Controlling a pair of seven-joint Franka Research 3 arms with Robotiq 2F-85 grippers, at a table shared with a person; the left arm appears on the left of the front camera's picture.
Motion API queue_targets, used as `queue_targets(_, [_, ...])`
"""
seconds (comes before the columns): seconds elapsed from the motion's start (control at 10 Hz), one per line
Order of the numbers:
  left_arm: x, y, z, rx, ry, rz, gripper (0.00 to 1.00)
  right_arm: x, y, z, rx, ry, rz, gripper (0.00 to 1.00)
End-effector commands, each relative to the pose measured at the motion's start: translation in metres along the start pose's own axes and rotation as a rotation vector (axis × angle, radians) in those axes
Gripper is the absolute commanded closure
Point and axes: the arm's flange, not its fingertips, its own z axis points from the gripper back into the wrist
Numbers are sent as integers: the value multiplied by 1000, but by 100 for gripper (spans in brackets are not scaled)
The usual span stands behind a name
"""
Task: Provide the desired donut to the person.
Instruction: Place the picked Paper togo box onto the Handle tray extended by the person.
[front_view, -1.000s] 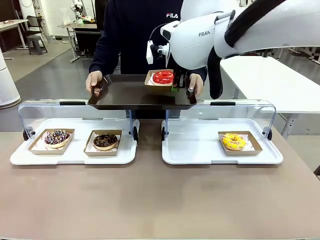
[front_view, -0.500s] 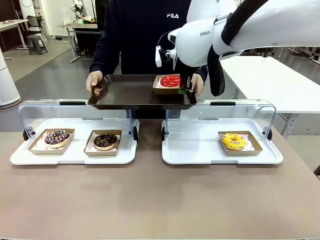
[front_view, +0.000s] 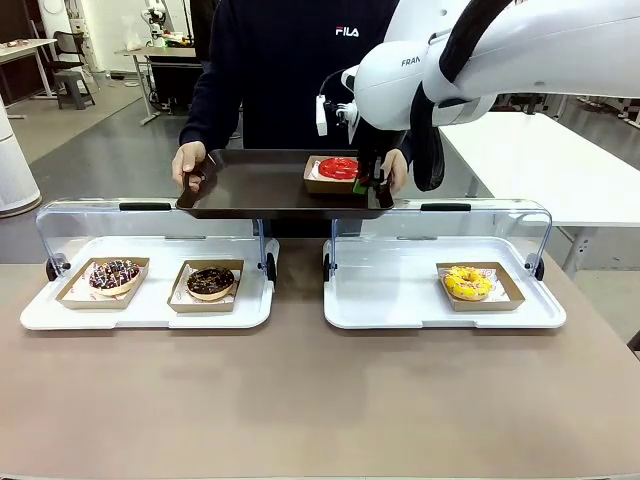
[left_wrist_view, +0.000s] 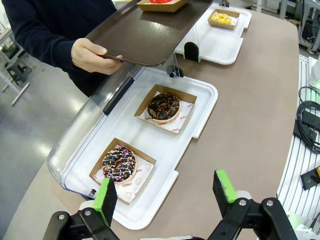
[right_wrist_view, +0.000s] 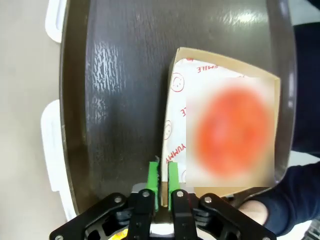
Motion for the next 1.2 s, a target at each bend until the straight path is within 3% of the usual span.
queue_targets(0.0, [0, 1, -1, -4, -10, 1, 0, -3, -6, 6, 6, -67, 14, 0])
queue_targets(0.1, [0, 1, -1, -4, -10, 1, 0, -4, -5, 10, 4, -74, 14, 37])
queue_targets(0.2, [0, 1, -1, -4, -10, 1, 0, -4, -4, 16, 2, -83, 12, 0])
queue_targets(1.1, [0, 1, -1, -4, -10, 1, 0, -1, 0, 27, 66, -95, -4, 0])
